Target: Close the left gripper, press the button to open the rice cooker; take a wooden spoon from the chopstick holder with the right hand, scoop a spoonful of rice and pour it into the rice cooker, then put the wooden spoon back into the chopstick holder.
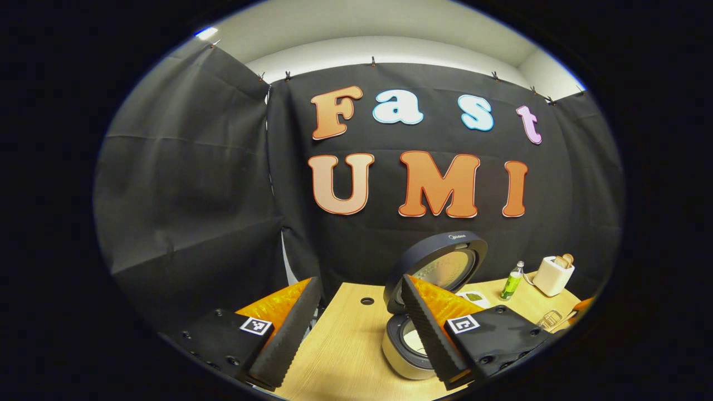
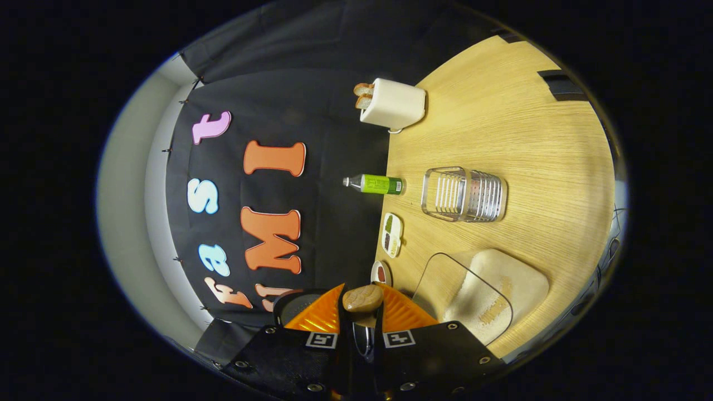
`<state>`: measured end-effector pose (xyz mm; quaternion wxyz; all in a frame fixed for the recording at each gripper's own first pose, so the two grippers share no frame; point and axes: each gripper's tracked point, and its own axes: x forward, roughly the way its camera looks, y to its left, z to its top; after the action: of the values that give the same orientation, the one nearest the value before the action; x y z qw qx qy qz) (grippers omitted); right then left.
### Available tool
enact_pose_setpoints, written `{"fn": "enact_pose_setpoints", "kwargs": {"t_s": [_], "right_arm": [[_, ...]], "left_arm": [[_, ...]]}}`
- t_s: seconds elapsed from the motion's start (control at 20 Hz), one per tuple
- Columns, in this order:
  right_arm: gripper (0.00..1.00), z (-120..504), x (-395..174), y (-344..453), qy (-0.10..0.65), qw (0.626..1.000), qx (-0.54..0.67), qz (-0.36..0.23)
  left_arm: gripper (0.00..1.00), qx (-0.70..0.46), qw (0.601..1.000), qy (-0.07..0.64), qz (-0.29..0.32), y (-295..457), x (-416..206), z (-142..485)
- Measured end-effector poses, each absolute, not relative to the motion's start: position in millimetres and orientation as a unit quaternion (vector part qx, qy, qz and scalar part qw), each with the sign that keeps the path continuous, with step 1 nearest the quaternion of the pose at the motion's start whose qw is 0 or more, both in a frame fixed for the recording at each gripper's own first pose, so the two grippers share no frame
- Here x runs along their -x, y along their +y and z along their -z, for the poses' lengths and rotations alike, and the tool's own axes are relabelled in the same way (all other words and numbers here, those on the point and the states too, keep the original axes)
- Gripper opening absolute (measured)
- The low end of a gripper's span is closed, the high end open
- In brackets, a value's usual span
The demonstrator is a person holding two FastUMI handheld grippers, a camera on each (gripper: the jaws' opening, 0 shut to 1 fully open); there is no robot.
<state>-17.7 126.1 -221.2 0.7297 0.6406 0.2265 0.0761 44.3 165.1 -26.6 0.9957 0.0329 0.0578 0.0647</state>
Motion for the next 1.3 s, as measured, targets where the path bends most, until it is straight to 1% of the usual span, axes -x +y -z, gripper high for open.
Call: {"fn": "enact_pose_setpoints", "kwargs": {"t_s": [0.05, 0.1, 0.25, 0.45, 0.5, 0.55, 0.6, 0.65, 0.7, 0.85, 1.0, 1.2, 1.3], "right_arm": [[0.16, 212, 16, 126, 0.225, 0.727, -0.643, -0.079], [0.16, 204, 11, 126, 0.223, 0.725, -0.646, -0.082], [0.16, 179, 2, 126, 0.215, 0.724, -0.65, -0.084], [0.16, 141, -12, 134, 0.207, 0.727, -0.646, -0.105], [0.11, 133, -17, 137, 0.205, 0.726, -0.646, -0.111], [0.16, 123, -22, 142, 0.204, 0.727, -0.645, -0.117], [0.16, 118, -26, 147, 0.205, 0.727, -0.644, -0.122], [0.16, 111, -31, 152, 0.206, 0.727, -0.643, -0.127], [0.16, 105, -36, 159, 0.207, 0.726, -0.642, -0.132], [0.16, 90, -51, 182, 0.214, 0.721, -0.641, -0.15], [0.16, 77, -66, 210, 0.222, 0.72, -0.635, -0.17], [0.16, 63, -80, 246, 0.228, 0.726, -0.62, -0.192], [0.16, 59, -86, 260, 0.229, 0.735, -0.607, -0.198]], "left_arm": [[1.0, -0.03, 0.996, 0.057, -0.064, 163, -44, 26], [0.95, -0.027, 0.996, 0.056, -0.065, 162, -44, 26], [0.95, -0.018, 0.996, 0.056, -0.066, 159, -44, 28], [1.0, -0.01, 0.996, 0.056, -0.07, 160, -42, 31], [1.0, -0.007, 0.996, 0.057, -0.071, 161, -42, 31], [0.99, -0.005, 0.996, 0.058, -0.073, 161, -41, 32], [0.99, -0.005, 0.995, 0.059, -0.077, 163, -39, 34], [0.98, -0.004, 0.995, 0.059, -0.078, 164, -39, 35], [1.0, -0.004, 0.995, 0.061, -0.078, 163, -39, 38], [0.95, -0.011, 0.994, 0.061, -0.089, 171, -37, 38], [0.94, -0.004, 0.994, 0.06, -0.091, 175, -37, 38], [0.95, 0.004, 0.992, 0.061, -0.108, 194, -35, 40], [0.95, 0.006, 0.992, 0.063, -0.11, 198, -33, 41]]}}
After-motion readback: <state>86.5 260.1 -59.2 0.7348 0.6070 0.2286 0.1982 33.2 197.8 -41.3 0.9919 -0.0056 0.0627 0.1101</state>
